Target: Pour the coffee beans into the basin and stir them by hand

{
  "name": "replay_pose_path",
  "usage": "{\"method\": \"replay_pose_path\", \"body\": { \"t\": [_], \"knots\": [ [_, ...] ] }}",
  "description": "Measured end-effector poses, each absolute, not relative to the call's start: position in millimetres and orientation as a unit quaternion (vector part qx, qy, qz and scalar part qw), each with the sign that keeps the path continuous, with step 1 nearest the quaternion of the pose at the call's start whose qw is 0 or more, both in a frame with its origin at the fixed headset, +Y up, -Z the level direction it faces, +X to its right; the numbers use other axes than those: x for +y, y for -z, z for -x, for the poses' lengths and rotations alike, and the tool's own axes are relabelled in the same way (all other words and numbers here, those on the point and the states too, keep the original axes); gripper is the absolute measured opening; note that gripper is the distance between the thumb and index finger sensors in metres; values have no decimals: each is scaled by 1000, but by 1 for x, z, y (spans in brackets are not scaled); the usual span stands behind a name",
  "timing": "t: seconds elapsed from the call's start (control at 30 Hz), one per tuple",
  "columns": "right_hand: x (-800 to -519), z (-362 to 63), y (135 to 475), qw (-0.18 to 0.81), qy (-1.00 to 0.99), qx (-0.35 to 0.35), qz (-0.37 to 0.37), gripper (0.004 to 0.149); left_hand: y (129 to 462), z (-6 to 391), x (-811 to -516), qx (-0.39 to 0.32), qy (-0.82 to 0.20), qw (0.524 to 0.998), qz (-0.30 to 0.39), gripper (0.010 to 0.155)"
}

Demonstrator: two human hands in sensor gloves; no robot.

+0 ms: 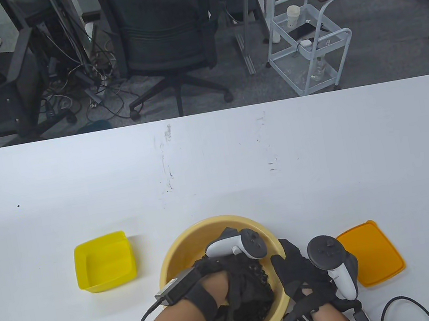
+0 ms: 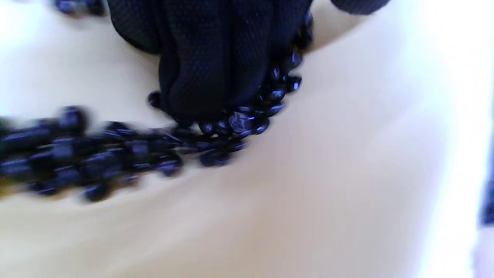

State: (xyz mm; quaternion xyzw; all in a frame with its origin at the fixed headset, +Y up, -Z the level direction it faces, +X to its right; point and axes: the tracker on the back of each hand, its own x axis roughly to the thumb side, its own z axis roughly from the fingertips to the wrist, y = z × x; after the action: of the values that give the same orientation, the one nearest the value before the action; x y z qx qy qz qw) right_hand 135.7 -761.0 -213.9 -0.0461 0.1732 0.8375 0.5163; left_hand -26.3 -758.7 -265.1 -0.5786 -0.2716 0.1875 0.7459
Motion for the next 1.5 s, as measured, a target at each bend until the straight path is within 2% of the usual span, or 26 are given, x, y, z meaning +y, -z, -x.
{"method": "replay_pose_path", "body": {
  "t": [0.07, 0.2, 0.23, 0.33, 0.43, 0.5, 0.57, 0.67, 0.77, 0.83, 0.97, 1.1, 1.2, 1.3, 1.37, 1.43, 1.5],
  "knots": [
    [-761, -136, 214, 515, -838, 173, 46, 62, 272, 29, -754, -270, -201, 774, 537, 66],
    [-761, -135, 214, 516, -837, 174, 46, 63, 282, 39, -745, -247, -177, 867, 394, 64],
    [-761, -135, 214, 516, -837, 173, 45, 63, 283, 41, -741, -240, -141, 891, 359, 64],
    [-761, -135, 214, 517, -837, 174, 45, 63, 283, 45, -737, -243, -20, 924, 295, 62],
    [-761, -135, 214, 517, -837, 174, 45, 63, 280, 46, -740, -224, 121, 922, 291, 62],
    [-762, -135, 214, 517, -837, 174, 45, 63, 278, 45, -743, -223, 228, 900, 297, 64],
    [-762, -135, 214, 517, -837, 174, 45, 63, 275, 44, -746, -216, 287, 879, 315, 66],
    [-762, -135, 214, 517, -837, 175, 45, 63, 270, 43, -751, -188, 331, 857, 348, 70],
    [-762, -135, 214, 517, -837, 175, 45, 63, 268, 45, -757, -161, 352, 822, 417, 73],
    [-762, -135, 214, 517, -837, 175, 45, 63, 268, 47, -759, -157, 334, 808, 460, 72],
    [-762, -135, 214, 517, -837, 176, 46, 63, 262, 48, -769, -176, 230, 779, 556, 71],
    [-762, -135, 214, 517, -836, 176, 46, 63, 260, 44, -770, -200, 113, 769, 597, 69],
    [-762, -135, 215, 518, -836, 176, 46, 63, 259, 38, -770, -234, -36, 752, 615, 66],
    [-762, -135, 216, 520, -834, 178, 45, 63, 262, 36, -770, -252, -159, 742, 601, 64],
    [-762, -135, 217, 522, -833, 180, 44, 62, 266, 37, -768, -252, -219, 754, 566, 65],
    [-762, -135, 219, 525, -830, 182, 44, 62, 271, 41, -762, -236, -254, 798, 493, 66],
    [-763, -134, 220, 526, -829, 184, 43, 62, 275, 46, -755, -222, -215, 853, 421, 63]
  ]
}}
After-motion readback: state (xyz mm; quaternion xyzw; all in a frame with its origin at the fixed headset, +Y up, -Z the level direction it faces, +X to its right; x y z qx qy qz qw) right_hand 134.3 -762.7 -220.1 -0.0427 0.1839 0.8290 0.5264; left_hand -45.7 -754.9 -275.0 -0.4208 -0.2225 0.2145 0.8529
